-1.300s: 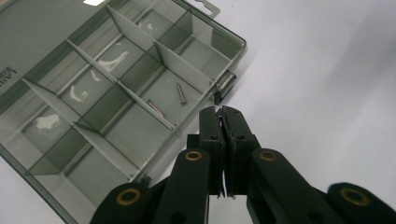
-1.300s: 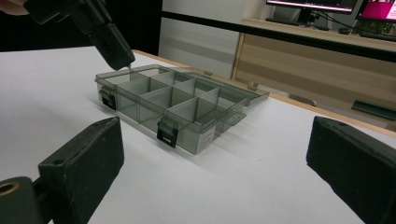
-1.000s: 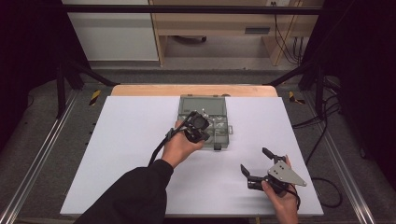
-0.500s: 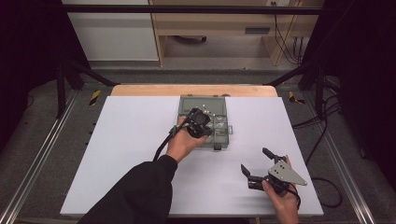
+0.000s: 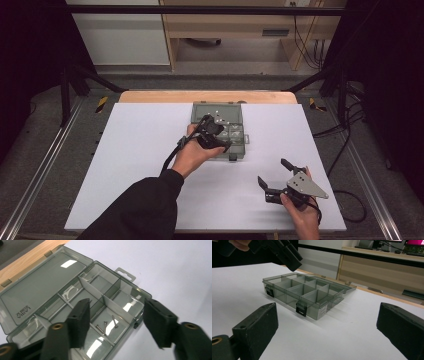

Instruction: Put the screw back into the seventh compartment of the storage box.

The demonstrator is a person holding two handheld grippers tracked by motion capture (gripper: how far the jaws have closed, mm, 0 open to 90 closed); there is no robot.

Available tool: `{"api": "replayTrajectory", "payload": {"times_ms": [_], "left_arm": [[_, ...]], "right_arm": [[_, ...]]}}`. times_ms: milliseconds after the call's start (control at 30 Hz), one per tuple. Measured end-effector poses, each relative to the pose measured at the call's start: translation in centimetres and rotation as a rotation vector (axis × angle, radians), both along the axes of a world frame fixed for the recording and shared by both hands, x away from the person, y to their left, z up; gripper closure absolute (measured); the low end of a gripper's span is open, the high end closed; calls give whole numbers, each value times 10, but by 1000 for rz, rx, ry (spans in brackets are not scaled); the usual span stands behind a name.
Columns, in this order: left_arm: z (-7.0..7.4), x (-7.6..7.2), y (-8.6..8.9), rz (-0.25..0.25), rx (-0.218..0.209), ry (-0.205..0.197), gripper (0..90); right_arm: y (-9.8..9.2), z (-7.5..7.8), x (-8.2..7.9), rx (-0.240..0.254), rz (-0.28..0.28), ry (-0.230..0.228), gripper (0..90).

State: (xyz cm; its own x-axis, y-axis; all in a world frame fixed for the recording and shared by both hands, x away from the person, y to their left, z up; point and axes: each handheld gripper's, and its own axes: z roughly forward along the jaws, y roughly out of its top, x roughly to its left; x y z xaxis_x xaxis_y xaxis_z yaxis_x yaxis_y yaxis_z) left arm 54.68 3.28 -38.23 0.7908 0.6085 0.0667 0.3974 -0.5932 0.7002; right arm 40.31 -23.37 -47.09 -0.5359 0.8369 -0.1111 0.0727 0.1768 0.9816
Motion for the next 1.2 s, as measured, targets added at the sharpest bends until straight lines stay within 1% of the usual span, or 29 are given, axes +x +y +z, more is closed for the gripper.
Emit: {"api": "replayTrajectory", "payload": {"times_ms": [67,167,267,367,400,433,500,600,667,767,933,967,1000,1033,1067,1200], "left_arm": [[1,-1,1,-1,-9,-2,336],[2,-2,5,7,-7,-3,295],[3,-3,9,11,-13,-14,265],[2,-4,13,3,-19,-5,235],[2,-4,14,2,-24,-9,222],[2,-5,16,-6,-17,-7,203],[1,-5,17,-7,-30,-10,150],[0,-8,20,-22,-33,-12,92],[-2,-9,21,-31,-18,-11,72],[-5,-11,24,-18,-20,-3,64],[-7,-16,30,-19,-20,1,64],[-7,-17,32,-25,-16,0,64],[-8,-18,33,-22,-21,-2,64],[-7,-19,34,-26,-12,-4,64],[-8,-21,36,-26,-16,-12,64],[-10,-25,42,-32,-14,-18,64]], "right_arm": [[0,0,0,0,0,0,37],[0,0,0,-1,0,1,37],[0,0,0,2,0,-2,37],[0,0,0,1,-1,1,37],[0,0,0,3,-2,4,37],[0,0,0,1,0,4,37],[0,0,0,1,-1,4,36],[0,0,0,3,-1,5,36],[1,0,-1,6,3,9,36],[1,0,0,5,3,9,35],[1,0,0,1,2,9,34],[1,0,0,-1,2,8,34],[1,0,0,-2,3,8,34],[1,0,0,-3,1,10,34],[2,0,0,-3,1,10,34],[2,0,0,-4,2,10,34]]}}
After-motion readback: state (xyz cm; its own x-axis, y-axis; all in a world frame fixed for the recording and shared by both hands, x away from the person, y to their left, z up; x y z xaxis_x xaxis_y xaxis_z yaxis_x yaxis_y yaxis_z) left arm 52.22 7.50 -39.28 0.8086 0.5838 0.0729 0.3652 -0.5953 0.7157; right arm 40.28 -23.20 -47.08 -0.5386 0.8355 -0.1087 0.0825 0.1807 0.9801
